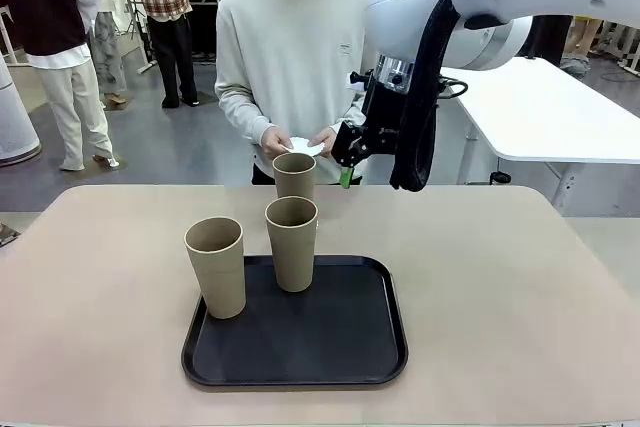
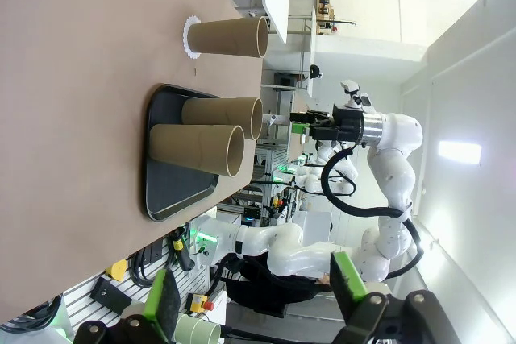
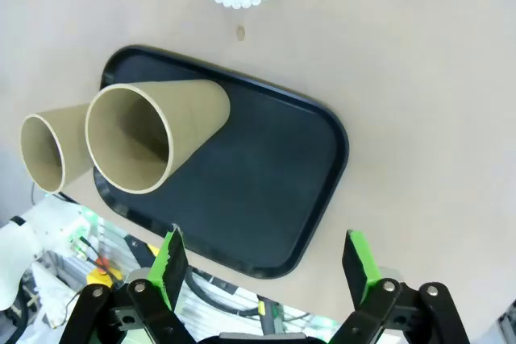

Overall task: Place coasters on the table and set cups on them.
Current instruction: Pick up one Reusable plastic cup and place it on a coaster set by the human, then take one Reusable plastic cup from the Flat Tray and place it on a coaster set by the human.

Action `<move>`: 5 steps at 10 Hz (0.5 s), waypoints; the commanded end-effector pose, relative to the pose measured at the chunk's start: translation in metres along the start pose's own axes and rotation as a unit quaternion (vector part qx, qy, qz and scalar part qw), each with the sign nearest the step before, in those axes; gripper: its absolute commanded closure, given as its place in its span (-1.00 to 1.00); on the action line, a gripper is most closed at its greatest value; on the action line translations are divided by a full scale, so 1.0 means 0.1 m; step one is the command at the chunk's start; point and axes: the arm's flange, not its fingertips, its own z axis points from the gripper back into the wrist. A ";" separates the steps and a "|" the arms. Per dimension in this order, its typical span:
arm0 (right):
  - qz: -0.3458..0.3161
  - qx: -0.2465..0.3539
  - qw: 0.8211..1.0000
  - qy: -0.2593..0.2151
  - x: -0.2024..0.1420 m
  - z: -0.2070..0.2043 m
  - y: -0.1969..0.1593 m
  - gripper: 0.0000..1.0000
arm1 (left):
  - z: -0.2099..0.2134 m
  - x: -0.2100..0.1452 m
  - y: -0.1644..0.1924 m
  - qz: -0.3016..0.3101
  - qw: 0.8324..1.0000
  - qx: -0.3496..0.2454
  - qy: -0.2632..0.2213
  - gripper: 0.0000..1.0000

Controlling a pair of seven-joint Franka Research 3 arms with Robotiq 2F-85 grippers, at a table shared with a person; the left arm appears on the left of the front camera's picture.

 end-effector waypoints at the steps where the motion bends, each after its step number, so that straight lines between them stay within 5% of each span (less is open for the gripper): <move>1: -0.001 -0.002 1.000 -0.025 -0.05 0.09 0.00 -1.00 | 0.01 -0.01 -0.02 -0.003 1.000 -0.007 -0.002 -1.00; 5: -0.001 -0.002 1.000 -0.025 -0.05 0.09 0.00 -1.00 | 0.01 -0.01 -0.02 -0.003 1.000 -0.007 -0.002 -1.00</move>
